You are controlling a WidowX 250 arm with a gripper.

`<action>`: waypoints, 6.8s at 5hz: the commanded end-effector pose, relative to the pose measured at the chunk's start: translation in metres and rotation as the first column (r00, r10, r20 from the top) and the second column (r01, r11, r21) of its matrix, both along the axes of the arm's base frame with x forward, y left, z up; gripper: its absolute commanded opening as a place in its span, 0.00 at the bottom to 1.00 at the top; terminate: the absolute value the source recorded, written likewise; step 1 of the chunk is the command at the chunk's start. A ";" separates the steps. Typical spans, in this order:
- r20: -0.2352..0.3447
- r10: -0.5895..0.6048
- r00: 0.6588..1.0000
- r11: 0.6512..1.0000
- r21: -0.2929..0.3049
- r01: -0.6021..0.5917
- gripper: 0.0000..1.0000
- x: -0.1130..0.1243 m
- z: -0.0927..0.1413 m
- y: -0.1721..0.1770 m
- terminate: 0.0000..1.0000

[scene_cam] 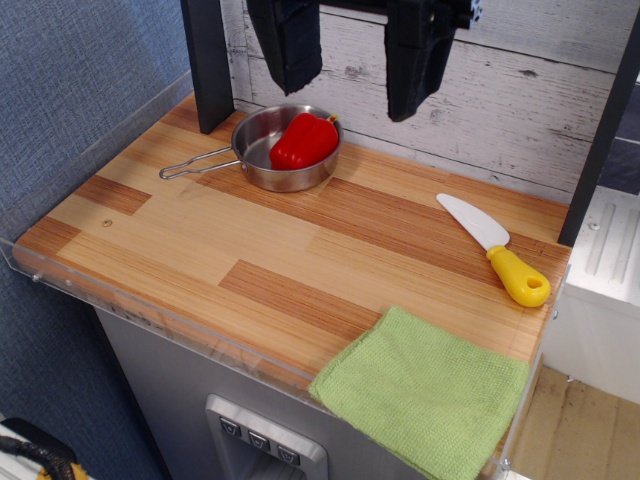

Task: Hold the red capcicum from inside the steel pan which is top right side of the table and place it on center of the table.

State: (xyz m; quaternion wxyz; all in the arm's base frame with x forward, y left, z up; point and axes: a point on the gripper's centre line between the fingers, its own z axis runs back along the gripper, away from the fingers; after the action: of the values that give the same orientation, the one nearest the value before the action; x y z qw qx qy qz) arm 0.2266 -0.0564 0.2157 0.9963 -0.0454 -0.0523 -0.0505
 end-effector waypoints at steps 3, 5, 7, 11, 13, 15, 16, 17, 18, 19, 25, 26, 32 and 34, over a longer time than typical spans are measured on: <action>0.068 0.005 0.998 0.999 -0.045 -0.002 1.00 0.043 0.006 0.035 0.00; 0.116 0.060 0.991 0.998 -0.030 -0.057 1.00 0.092 -0.004 0.086 0.00; 0.086 0.058 0.995 0.998 -0.036 -0.055 1.00 0.122 -0.028 0.131 0.00; 0.050 0.160 0.986 0.986 0.031 -0.161 1.00 0.138 -0.100 0.156 0.00; 0.033 0.206 0.978 0.977 0.049 -0.207 1.00 0.144 -0.135 0.149 0.00; 0.052 0.245 0.968 0.968 0.041 -0.248 1.00 0.154 -0.152 0.145 0.00; 0.041 0.257 0.965 0.964 0.052 -0.259 1.00 0.157 -0.164 0.146 0.00; 0.023 0.256 0.966 0.965 0.057 -0.257 1.00 0.160 -0.175 0.142 0.00; 0.015 0.260 0.965 0.963 0.065 -0.261 1.00 0.162 -0.181 0.142 0.00; 0.025 0.276 0.961 0.958 0.066 -0.277 0.00 0.159 -0.180 0.141 0.00; 0.140 0.214 0.967 0.976 0.005 -0.216 0.00 0.110 -0.082 0.086 0.00; 0.106 0.139 0.985 0.989 0.028 -0.142 0.00 0.112 -0.097 0.045 0.00; -0.033 0.145 0.989 0.984 0.108 -0.141 0.00 0.113 -0.187 0.035 0.00; -0.002 0.167 0.986 0.981 0.103 -0.166 0.00 0.142 -0.199 0.051 0.00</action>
State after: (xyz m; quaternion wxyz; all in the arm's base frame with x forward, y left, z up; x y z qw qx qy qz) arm 0.3726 -0.0130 0.0107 0.9989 0.0088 -0.0361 0.0273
